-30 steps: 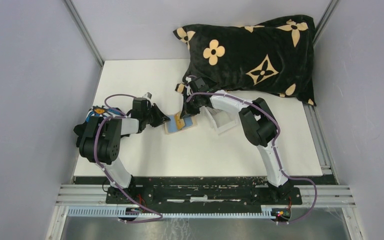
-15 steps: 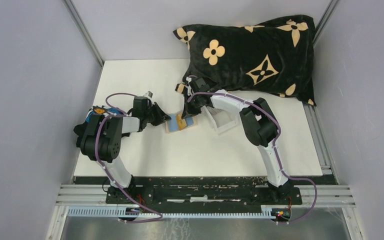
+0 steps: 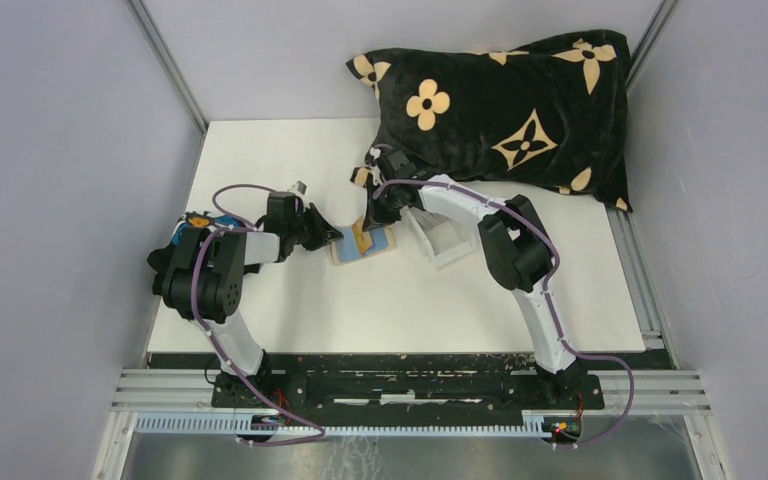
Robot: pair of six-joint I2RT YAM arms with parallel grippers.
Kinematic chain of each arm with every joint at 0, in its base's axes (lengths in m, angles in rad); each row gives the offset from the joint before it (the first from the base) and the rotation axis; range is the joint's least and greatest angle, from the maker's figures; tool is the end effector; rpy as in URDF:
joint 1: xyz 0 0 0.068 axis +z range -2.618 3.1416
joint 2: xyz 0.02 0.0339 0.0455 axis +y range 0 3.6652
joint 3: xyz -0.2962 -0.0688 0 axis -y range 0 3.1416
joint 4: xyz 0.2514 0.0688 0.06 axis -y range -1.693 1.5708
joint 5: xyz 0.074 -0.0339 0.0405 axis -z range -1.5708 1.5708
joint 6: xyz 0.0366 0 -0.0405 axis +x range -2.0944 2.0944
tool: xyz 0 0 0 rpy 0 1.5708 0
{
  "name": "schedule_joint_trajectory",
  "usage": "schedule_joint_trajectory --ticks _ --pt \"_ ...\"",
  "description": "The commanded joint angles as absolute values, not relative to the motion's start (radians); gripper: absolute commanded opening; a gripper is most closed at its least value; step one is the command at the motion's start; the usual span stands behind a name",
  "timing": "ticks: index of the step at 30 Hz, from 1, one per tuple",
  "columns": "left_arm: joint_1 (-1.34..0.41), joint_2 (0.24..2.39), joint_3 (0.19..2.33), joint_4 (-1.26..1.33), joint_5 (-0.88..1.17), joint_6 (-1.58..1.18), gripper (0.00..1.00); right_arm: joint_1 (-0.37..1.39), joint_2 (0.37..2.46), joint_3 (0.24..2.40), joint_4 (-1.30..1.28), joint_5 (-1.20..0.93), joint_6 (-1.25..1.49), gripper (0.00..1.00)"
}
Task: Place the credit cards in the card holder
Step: Insert the credit card into the card holder.
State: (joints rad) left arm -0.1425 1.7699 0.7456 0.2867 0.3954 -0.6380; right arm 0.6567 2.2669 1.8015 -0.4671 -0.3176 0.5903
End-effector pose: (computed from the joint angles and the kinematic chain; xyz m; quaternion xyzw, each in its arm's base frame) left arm 0.3348 -0.0623 0.1478 -0.1428 0.8888 -0.3171 0.2986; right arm 0.4099 0.3304 0.1942 -0.0807 0.9354 0.3028 0.1638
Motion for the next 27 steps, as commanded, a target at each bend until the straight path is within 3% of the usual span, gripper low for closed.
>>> schedule_joint_trajectory --ticks 1,27 --pt "-0.142 1.808 0.748 0.213 0.349 -0.558 0.06 0.65 2.303 1.874 -0.5 -0.282 0.555 0.01" --pt "-0.141 1.833 0.762 0.179 0.369 -0.582 0.13 0.65 2.297 1.732 -0.458 -0.329 0.618 0.01"
